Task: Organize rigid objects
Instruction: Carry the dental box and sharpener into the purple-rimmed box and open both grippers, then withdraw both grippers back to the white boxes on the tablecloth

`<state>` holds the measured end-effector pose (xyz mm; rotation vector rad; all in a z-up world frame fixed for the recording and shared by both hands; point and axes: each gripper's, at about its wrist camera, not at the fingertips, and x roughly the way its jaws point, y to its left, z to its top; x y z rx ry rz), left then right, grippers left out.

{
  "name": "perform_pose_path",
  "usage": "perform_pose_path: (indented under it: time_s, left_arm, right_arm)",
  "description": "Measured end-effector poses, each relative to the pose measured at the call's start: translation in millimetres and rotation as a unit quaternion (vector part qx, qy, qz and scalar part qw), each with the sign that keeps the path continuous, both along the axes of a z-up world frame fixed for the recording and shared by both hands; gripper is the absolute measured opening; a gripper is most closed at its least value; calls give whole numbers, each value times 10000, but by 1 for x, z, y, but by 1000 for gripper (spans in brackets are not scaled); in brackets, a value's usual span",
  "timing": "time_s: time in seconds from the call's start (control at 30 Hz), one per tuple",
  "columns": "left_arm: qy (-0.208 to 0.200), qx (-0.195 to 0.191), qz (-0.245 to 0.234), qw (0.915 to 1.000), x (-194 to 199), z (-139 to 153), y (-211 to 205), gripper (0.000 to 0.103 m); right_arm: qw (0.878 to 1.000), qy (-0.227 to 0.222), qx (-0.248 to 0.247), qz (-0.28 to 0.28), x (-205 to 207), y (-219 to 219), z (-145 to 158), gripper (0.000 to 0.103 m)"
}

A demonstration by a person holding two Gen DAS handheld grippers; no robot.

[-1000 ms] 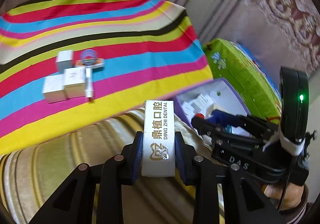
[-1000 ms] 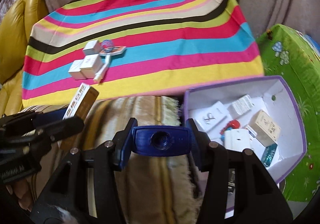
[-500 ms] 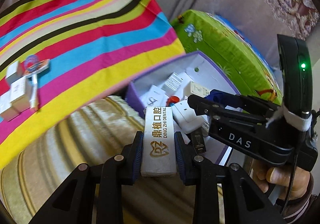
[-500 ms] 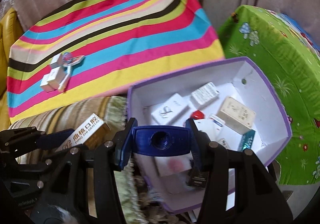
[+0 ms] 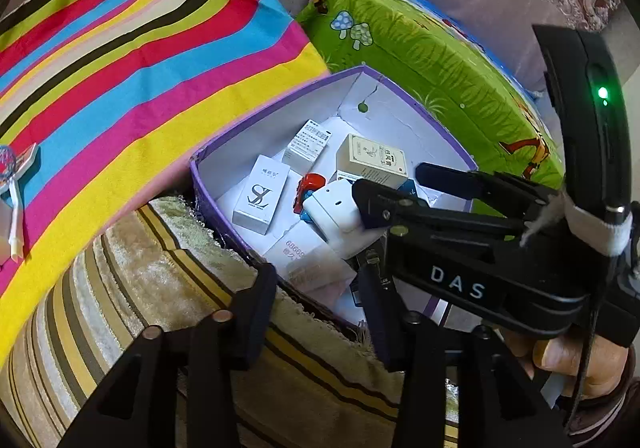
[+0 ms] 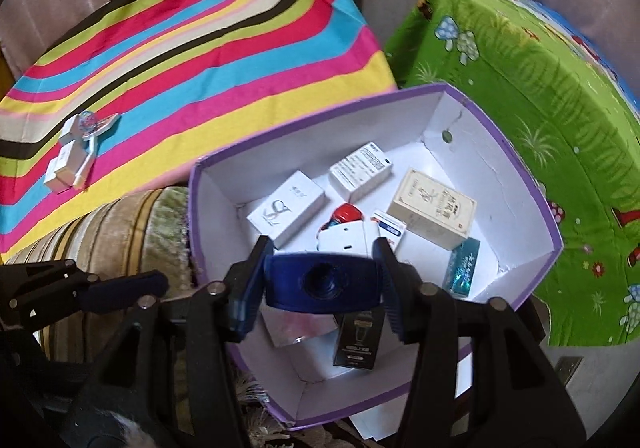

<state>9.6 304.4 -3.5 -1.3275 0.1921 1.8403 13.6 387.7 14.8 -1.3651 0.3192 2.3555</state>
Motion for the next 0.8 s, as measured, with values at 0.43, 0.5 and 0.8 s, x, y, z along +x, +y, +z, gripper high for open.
perform_pose_path:
  time_s: [0.43,0.5,0.8]
  left_arm:
    - [32,97,536,9985,-13,6,-21,53]
    - [60,113,697,9975,-19,7,-29,53]
    - [152,58,1640,9863,-50,11,-81,53]
  right_arm:
    - [9997,124,-193,-65,0,0,1,82]
    - [9998,124,-174,-50,0,-1,1,83]
    - [9996,82,-211,158,-8,-17,1,83]
